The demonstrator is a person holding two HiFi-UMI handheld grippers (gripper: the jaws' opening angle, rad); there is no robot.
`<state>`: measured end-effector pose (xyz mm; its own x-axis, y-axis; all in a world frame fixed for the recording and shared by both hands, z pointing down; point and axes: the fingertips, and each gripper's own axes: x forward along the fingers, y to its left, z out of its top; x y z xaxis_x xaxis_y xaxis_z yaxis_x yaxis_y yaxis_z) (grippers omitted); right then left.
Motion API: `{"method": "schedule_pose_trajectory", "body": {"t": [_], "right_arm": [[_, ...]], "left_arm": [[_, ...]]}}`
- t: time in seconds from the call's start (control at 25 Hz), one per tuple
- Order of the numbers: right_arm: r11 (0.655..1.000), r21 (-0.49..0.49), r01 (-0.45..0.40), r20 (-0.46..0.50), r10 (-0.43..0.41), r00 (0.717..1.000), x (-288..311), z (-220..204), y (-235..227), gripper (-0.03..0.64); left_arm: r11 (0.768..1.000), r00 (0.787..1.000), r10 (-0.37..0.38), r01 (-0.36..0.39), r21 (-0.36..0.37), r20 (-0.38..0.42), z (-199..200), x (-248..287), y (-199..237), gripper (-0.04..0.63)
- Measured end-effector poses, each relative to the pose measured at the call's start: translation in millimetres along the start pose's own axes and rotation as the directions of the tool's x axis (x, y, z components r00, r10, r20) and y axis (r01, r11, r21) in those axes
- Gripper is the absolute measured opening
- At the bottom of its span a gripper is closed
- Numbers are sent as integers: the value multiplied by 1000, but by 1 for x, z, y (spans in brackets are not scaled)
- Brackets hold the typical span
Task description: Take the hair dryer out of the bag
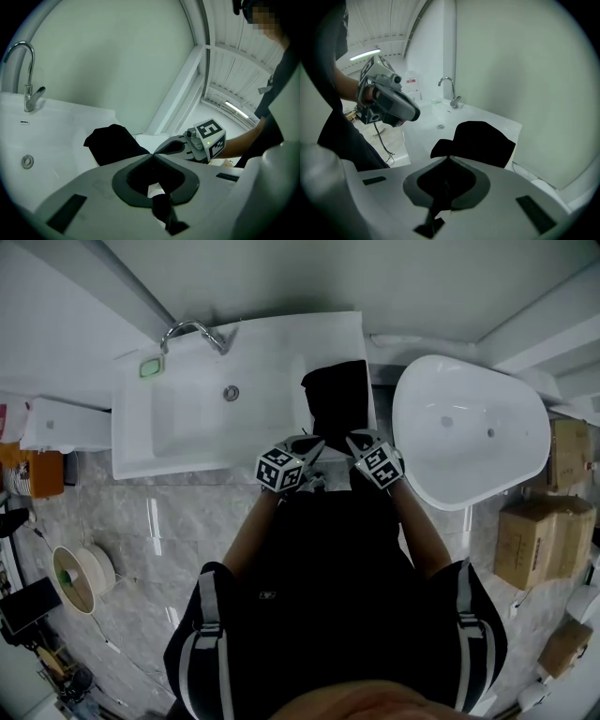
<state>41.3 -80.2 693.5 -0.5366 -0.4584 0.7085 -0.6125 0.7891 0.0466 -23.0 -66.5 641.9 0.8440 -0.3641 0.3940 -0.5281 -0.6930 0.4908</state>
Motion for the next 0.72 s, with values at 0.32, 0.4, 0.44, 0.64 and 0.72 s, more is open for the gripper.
{"method": "schedule_pose_trajectory", "body": {"t": [0.32,0.4,0.44,0.64,0.72], "right_arm": [[995,-101,-1,-68,-5,998,34,-11,-20,132],[994,-109,10,-73,-18,997,34,-10,-30,137],[993,-121,14,-77,-24,997,35,-9,-35,141],[977,-202,70,-21,-76,997,28,8,-45,152],[977,-202,75,-1,-77,997,26,13,-47,152]], "left_arm": [[999,1000,16,-16,-35,15,-3,7,11,17],[999,1000,24,-23,-43,17,-2,10,13,17],[999,999,29,-29,-43,15,-1,12,15,17],[997,999,44,-45,-57,-5,-2,19,20,17],[998,999,42,-43,-55,-17,-4,23,21,18]]}}
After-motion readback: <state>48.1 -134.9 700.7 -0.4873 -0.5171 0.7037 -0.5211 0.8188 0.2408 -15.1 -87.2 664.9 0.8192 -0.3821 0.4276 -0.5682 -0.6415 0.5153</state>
